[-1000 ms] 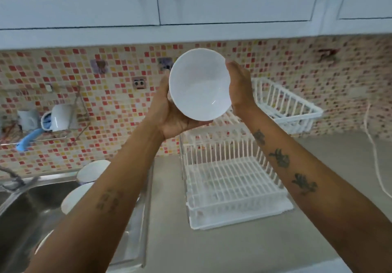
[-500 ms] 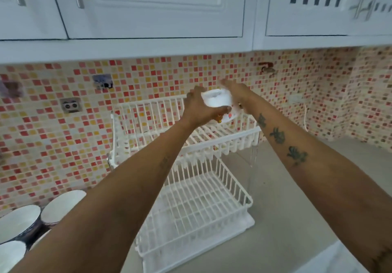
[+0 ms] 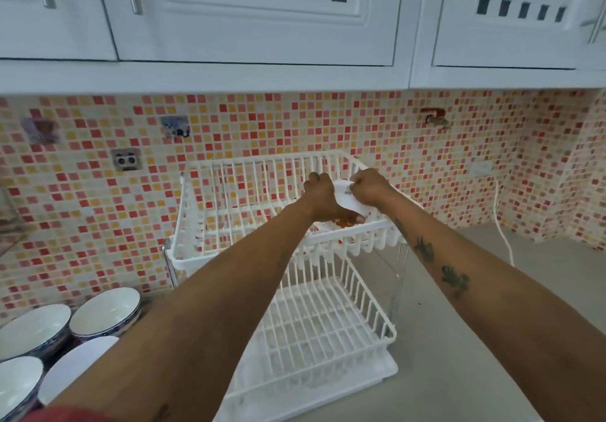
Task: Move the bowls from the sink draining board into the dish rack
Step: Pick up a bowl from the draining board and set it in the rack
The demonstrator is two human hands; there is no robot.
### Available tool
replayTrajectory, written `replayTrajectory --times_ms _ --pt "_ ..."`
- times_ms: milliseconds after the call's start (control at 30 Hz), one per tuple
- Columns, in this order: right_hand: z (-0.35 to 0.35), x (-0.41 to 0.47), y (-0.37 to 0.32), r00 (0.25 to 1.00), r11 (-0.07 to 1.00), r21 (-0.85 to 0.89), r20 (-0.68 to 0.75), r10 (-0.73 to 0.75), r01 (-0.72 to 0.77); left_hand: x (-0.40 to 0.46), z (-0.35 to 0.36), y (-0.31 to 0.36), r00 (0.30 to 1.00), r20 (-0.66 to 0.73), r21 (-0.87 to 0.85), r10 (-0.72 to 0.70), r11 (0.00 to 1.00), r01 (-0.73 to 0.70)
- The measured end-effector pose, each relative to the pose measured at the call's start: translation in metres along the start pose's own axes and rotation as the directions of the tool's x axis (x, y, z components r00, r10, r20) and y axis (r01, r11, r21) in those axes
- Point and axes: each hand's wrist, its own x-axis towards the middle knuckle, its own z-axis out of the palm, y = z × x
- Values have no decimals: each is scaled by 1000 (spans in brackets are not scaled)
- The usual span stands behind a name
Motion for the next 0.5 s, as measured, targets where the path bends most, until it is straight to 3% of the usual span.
replayTrajectory --times_ms 167,300,400,500 --pt "4 4 3 999 1000 9 -32 -11 11 0 -1 -6 999 35 -46 15 999 -13" --pt "4 -1 -3 960 975 123 -234 -151 184 0 -12 -9 1000 -3 -69 -5 998 5" --pt "2 -9 -28 869 869 278 -408 -279 410 -6 -40 -17 992 -123 -97 18 995 -30" --pt "9 -26 -77 797 691 442 -496 -344 573 -30 -77 -32 932 -363 -364 -2 921 -140"
